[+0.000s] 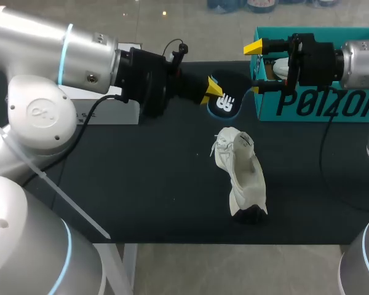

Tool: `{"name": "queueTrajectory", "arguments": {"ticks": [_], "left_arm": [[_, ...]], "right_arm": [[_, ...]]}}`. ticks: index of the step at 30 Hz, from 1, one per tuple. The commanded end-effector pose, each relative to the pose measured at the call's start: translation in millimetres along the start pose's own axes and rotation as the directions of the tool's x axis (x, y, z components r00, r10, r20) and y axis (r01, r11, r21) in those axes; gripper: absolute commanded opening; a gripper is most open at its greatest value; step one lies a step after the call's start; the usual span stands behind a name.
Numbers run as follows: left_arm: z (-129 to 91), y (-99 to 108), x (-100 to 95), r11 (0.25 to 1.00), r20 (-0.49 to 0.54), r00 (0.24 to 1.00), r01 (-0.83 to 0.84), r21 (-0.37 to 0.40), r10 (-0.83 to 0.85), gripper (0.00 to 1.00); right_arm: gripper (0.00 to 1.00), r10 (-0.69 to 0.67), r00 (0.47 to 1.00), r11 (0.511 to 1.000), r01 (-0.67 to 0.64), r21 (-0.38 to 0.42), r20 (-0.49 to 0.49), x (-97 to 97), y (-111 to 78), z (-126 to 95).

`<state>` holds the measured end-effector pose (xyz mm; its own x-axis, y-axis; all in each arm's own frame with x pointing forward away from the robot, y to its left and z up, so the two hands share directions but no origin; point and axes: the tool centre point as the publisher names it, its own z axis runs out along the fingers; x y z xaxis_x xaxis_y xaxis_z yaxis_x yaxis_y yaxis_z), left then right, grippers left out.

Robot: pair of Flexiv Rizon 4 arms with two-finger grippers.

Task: Take the shoe out of the shoebox, open the shoe tongue, remove and reinsert the insole, then place the shoe into the shoebox

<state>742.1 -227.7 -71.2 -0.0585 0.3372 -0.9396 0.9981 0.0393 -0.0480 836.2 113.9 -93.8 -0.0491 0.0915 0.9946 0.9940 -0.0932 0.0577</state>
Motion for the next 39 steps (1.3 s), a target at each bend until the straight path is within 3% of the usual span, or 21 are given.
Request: {"name": "queueTrajectory", "arguments": {"ticks": [1,13,26,27,28,29,30,39], "left_arm": [[13,11,-5.1,1.000,-0.016,1.000,-0.004,0.008,0.004,0.00],[27,21,-7.5,1.000,-0.051,0.999,-0.019,0.006,0.019,0.00],[26,32,-6.4,1.000,-0.075,0.997,-0.018,-0.010,0.018,0.00],[26,32,-6.4,1.000,-0.078,0.997,-0.018,-0.013,0.017,0.00],[27,32,-6.5,1.000,-0.081,0.997,-0.018,-0.018,0.016,0.00],[27,32,-6.6,1.000,-0.086,0.996,-0.020,-0.020,0.018,0.00],[28,33,-6.7,1.000,-0.086,0.996,-0.019,-0.019,0.018,0.00],[31,31,-5.9,1.000,-0.079,0.997,-0.009,-0.012,0.008,0.00]], "right_arm": [[1.00,0.002,1.000,1.000,-0.002,0.001,0.004,0.3,0.3,1],[1.00,0.002,1.000,1.000,-0.002,0.001,0.004,0.3,0.3,1],[0.99,0.002,1.000,1.000,-0.002,0.001,0.004,0.3,0.3,1],[0.67,0.002,1.000,1.000,-0.002,0.001,0.004,0.3,0.3,1],[0.42,0.002,1.000,1.000,-0.002,0.001,0.004,0.3,0.3,1],[0.29,0.002,1.000,1.000,-0.002,0.001,0.004,0.3,0.3,1],[0.00,0.002,1.000,1.000,-0.002,0.001,0.004,0.3,0.3,1],[0.00,0.002,1.000,1.000,-0.002,0.001,0.004,0.3,0.3,1]]}}
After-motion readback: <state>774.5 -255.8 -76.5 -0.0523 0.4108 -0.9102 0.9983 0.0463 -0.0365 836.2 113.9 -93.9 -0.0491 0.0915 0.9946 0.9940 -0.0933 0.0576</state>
